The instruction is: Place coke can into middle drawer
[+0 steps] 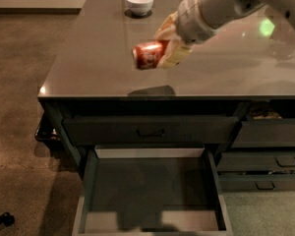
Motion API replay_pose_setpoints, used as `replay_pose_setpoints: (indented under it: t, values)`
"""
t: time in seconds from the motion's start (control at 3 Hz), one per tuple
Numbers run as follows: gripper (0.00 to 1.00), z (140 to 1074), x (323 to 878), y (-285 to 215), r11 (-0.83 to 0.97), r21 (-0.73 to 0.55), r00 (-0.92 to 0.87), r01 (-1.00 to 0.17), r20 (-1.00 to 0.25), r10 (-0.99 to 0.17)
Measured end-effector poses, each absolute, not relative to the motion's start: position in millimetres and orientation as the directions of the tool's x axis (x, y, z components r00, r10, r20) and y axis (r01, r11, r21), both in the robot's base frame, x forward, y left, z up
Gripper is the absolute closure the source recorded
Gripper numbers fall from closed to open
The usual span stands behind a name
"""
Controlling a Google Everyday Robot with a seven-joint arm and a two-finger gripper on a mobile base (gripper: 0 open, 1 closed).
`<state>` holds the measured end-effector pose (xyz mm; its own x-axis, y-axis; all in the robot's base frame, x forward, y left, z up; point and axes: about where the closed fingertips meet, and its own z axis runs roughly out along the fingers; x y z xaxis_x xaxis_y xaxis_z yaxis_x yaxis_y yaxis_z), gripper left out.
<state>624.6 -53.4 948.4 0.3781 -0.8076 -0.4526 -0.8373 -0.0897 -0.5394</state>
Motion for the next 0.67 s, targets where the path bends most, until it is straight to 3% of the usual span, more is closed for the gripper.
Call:
replay_pose_setpoints:
  t: [0.67]
  values:
    - [1.00, 885, 583, -46, -0.114, -0.479, 0.369, -0.871, -0.481, -0.795]
